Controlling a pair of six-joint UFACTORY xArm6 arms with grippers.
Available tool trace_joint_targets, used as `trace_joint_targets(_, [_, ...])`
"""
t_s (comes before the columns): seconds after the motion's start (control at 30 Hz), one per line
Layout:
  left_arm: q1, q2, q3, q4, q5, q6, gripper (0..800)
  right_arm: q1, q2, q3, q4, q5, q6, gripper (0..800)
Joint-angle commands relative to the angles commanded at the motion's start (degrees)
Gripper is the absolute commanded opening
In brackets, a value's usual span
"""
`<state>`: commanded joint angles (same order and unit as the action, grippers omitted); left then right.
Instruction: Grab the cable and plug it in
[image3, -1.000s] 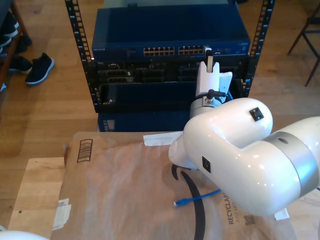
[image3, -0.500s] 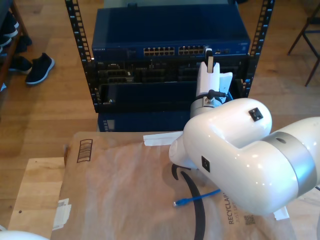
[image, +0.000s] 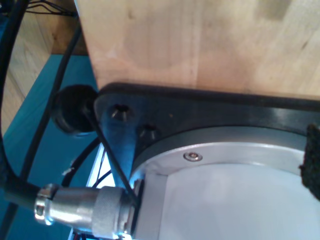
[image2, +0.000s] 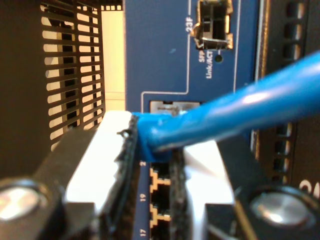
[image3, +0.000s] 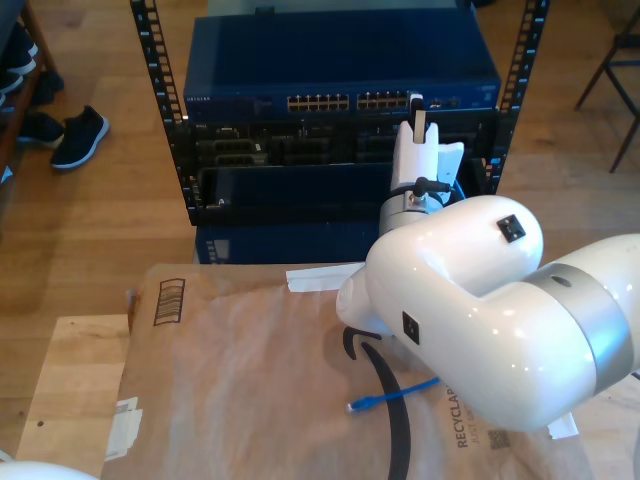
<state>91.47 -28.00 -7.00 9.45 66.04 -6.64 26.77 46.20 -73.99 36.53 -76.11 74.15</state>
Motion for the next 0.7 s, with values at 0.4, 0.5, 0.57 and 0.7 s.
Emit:
trace_joint_targets(0.4, [-0.1, 0.0, 0.0, 0.0, 0.0, 0.0, 799, 0.1, 0.0, -0.1, 0.0, 0.0, 0.0, 0])
trace_joint_targets(0.5, [0.0, 0.0, 0.0, 0.0, 0.0, 0.0, 799, 0.1, 0.0, 0.0, 0.0, 0.0, 0.1, 0])
trace_joint_targets(0.57, [-0.1, 0.0, -0.1, 0.0, 0.0, 0.0, 799, 0.1, 0.2, -0.1, 0.0, 0.0, 0.1, 0])
trace_joint_targets(0.7, [0.0, 0.0, 0.0, 0.0, 0.0, 0.0, 799, 0.1, 0.4, -0.3, 0.0, 0.3, 0.1, 0])
